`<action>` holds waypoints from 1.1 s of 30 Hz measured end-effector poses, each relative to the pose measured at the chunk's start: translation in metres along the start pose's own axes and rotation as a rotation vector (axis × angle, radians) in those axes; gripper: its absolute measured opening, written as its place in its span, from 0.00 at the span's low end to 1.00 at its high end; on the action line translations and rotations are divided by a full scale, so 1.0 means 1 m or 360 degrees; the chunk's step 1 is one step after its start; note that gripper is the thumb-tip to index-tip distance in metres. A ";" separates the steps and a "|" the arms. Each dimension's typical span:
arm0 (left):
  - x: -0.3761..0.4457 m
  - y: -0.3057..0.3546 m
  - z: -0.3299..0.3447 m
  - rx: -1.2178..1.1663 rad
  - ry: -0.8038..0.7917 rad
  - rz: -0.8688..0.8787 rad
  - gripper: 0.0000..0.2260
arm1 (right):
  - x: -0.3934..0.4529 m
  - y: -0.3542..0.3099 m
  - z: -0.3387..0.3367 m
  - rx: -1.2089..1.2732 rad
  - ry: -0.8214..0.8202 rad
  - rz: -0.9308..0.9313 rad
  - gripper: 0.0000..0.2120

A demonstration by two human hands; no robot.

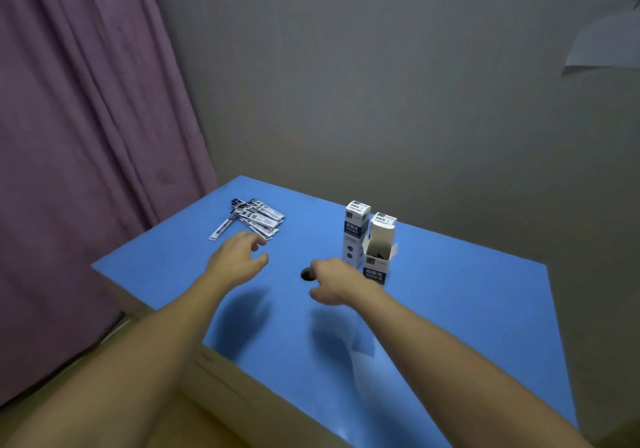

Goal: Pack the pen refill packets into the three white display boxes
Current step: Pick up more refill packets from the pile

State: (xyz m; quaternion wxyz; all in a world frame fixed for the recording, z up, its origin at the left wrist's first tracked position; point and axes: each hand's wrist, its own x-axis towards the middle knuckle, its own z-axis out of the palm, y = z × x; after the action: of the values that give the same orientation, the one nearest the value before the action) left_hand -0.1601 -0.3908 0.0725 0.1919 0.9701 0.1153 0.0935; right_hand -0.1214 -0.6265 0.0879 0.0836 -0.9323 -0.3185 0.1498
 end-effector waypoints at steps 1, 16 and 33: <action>-0.005 -0.010 -0.006 0.0064 -0.0025 -0.0047 0.14 | 0.008 -0.006 0.000 -0.0043 0.0002 -0.0007 0.16; -0.039 -0.155 -0.066 0.0677 -0.0147 -0.0423 0.21 | 0.114 -0.113 0.023 -0.0309 -0.0060 0.0031 0.18; 0.055 -0.270 -0.073 0.0390 -0.0356 -0.0489 0.15 | 0.215 -0.173 0.037 -0.0287 -0.0021 0.0416 0.19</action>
State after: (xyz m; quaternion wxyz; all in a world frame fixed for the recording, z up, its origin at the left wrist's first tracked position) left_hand -0.1742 -0.1078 0.0399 0.0962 0.9616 0.2502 -0.0596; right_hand -0.0704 -0.3552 0.0481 -0.0226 -0.9685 -0.2071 0.1363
